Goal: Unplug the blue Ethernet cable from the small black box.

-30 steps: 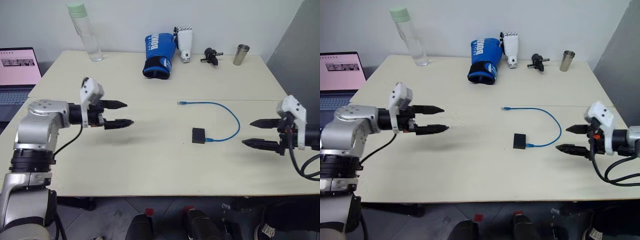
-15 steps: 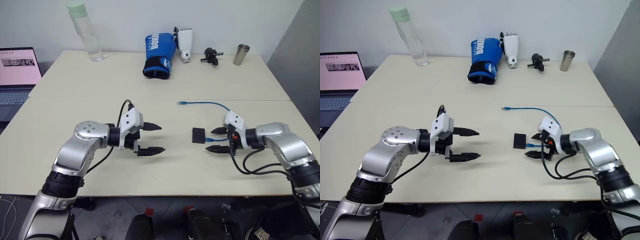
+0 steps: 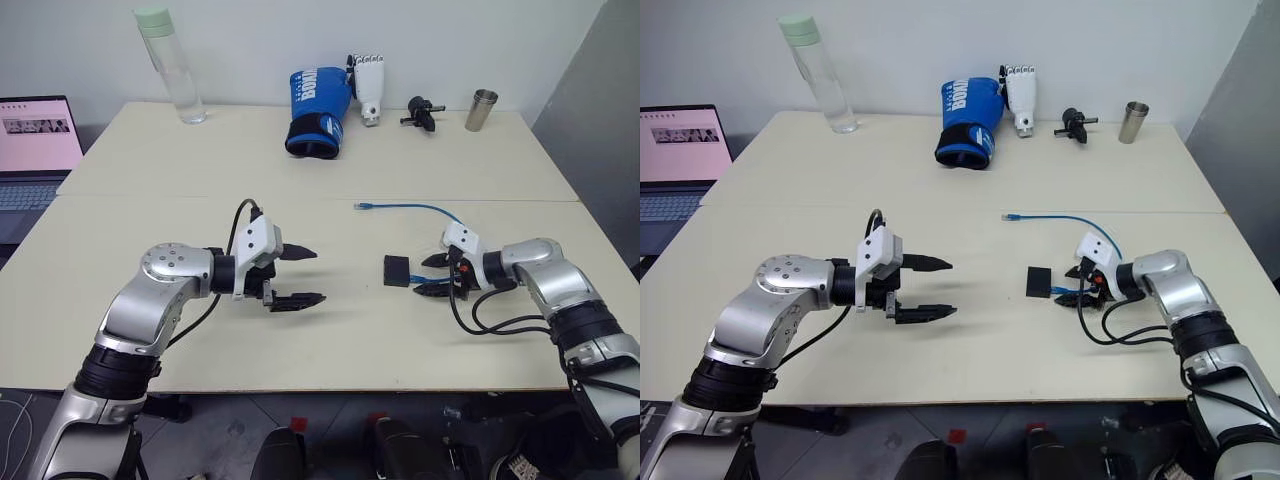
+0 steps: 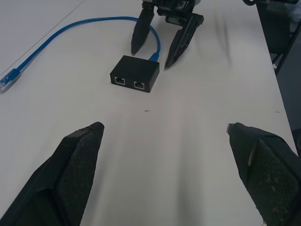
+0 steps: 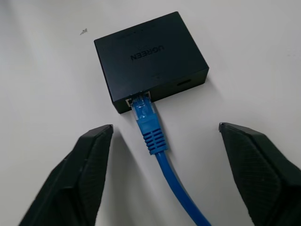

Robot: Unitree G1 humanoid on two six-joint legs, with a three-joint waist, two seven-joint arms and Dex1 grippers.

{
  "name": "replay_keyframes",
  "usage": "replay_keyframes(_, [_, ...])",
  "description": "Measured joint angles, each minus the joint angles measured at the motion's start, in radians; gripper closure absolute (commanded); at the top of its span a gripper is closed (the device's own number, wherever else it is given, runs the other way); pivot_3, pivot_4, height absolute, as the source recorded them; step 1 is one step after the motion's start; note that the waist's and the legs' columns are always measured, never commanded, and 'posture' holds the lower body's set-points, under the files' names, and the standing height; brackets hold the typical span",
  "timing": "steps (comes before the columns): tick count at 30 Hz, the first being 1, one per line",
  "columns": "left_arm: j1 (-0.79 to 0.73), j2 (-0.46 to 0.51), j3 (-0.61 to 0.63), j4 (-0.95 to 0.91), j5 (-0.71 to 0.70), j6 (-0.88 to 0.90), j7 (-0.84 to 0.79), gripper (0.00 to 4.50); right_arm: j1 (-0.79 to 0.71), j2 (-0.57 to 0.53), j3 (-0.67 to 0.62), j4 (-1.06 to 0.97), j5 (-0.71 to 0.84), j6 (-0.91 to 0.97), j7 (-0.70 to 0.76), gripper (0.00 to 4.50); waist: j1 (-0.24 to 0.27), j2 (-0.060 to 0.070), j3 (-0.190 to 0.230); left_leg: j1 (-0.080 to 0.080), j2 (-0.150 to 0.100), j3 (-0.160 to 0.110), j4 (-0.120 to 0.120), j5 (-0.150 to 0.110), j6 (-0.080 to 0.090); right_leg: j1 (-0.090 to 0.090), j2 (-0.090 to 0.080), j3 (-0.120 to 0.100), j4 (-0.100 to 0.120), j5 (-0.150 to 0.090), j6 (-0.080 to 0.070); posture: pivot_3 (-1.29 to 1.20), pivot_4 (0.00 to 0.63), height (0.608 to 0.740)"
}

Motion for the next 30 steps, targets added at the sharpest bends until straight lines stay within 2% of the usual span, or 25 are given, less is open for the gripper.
replay_keyframes(7, [-0.02, -0.001, 0.0, 0.021, 0.0, -0.004, -0.003, 0.0, 0.016, 0.004, -0.013, -0.016, -0.01, 0.0, 0.013, 3.21, 0.0, 0.0, 0.0, 0.0, 0.0, 0.0, 0.0, 0.0, 0.0, 0.0, 0.0, 0.0, 0.0, 0.0, 0.0, 0.0, 0.15, 0.74])
replay_keyframes(12, [-0.047, -0.009, 0.0, 0.054, -0.001, -0.005, -0.004, 0.0, 0.08, -0.005, -0.027, -0.132, 0.015, 0.064, 0.056, 4.35, 0.001, 0.0, 0.0, -0.001, 0.0, -0.001, 0.0, 0.0, 0.0, 0.0, 0.0, -0.001, 0.0, 0.0, 0.0, 0.0, 0.15, 0.74])
replay_keyframes(17, [-0.068, -0.031, 0.001, 0.066, -0.028, 0.019, -0.001, 0.0, 0.116, -0.009, -0.031, -0.22, 0.035, 0.137, 0.065, 4.39, 0.001, 0.0, 0.0, -0.001, 0.0, -0.002, 0.001, 0.0, 0.0, 0.0, 0.0, -0.001, 0.001, 0.0, 0.0, 0.0, 0.15, 0.74])
replay_keyframes(22, [-0.12, -0.03, 0.042, 0.096, -0.096, 0.113, 0.003, 0.0, 0.06, -0.009, -0.065, -0.263, 0.001, 0.102, -0.041, 4.39, 0.0, 0.002, 0.001, -0.002, -0.001, -0.002, 0.003, 0.0, 0.0, -0.003, 0.0, -0.001, 0.005, 0.0, 0.0, 0.0, 0.15, 0.74])
replay_keyframes(26, [-0.176, -0.023, 0.08, 0.111, -0.149, 0.181, 0.001, 0.0, -0.045, -0.038, -0.077, -0.281, -0.104, -0.093, -0.148, 4.39, -0.001, 0.002, 0.001, -0.002, 0.0, -0.002, 0.003, 0.0, 0.0, -0.003, 0.0, -0.002, 0.005, 0.0, 0.0, 0.0, 0.15, 0.74])
replay_keyframes(30, [-0.228, -0.024, 0.138, 0.172, -0.192, 0.245, 0.025, 0.0, -0.052, -0.045, -0.042, -0.222, -0.292, -0.443, -0.347, 4.39, 0.0, 0.002, 0.001, -0.003, -0.001, -0.003, 0.003, 0.0, 0.0, -0.002, 0.0, -0.003, 0.004, 0.0, 0.0, 0.0, 0.15, 0.74])
